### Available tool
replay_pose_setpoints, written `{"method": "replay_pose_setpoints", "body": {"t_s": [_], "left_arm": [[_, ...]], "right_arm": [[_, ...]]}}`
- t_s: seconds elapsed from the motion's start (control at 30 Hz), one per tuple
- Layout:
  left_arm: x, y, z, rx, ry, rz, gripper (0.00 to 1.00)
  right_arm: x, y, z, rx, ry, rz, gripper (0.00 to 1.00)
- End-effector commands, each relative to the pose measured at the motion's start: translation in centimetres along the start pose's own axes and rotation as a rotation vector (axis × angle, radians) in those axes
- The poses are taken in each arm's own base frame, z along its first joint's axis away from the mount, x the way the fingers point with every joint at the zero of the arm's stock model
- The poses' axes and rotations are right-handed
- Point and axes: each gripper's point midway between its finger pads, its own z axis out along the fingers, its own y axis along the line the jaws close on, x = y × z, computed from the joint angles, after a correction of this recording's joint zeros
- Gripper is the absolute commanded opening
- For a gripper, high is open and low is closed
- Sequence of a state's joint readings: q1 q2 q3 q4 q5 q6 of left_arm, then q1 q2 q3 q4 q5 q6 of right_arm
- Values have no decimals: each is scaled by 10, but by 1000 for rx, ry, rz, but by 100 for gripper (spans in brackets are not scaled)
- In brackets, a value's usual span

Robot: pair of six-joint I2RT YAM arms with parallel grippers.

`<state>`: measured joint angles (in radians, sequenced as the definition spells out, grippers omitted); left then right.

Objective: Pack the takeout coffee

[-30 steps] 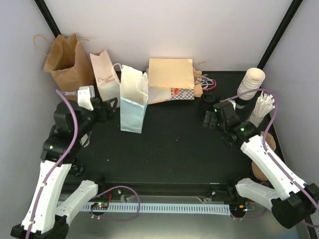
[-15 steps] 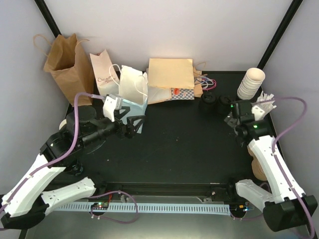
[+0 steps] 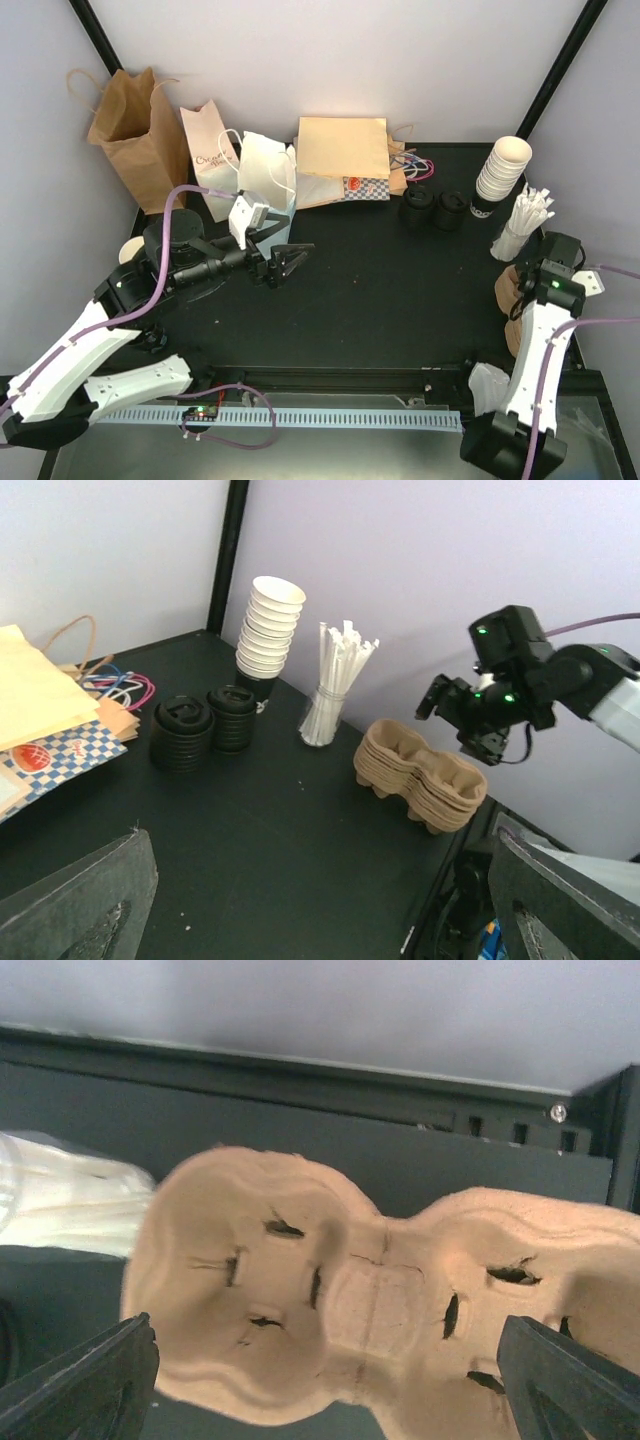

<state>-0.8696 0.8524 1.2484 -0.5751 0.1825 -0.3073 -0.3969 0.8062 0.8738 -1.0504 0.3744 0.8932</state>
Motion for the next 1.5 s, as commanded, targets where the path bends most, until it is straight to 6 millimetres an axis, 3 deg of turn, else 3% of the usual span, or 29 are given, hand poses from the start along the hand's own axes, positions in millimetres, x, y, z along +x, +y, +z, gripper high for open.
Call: {"method": "replay_pose_setpoints", "body": {"t_s": [0.0,0.4,0.5,0.87,1.0,1.47], "left_arm": [[-1,-18,0,93,10,30,94],[16,-16,6,102,40,27,94],[17,-15,9,102,41,29,95],[17,-16,17,111,53,41,95],[18,-16,17,112,56,46,95],[20,-15,10,105,55,53,95]], "right_arm": [[19,6,26,-17,142,-23,95],[47,-12,69,37,262,17,95],[47,-13,73,44,268,15,88],[25,-12,55,49,213,-23,78],[21,-8,46,9,193,-16,65],[11,-3,23,-31,175,-8,65]]}}
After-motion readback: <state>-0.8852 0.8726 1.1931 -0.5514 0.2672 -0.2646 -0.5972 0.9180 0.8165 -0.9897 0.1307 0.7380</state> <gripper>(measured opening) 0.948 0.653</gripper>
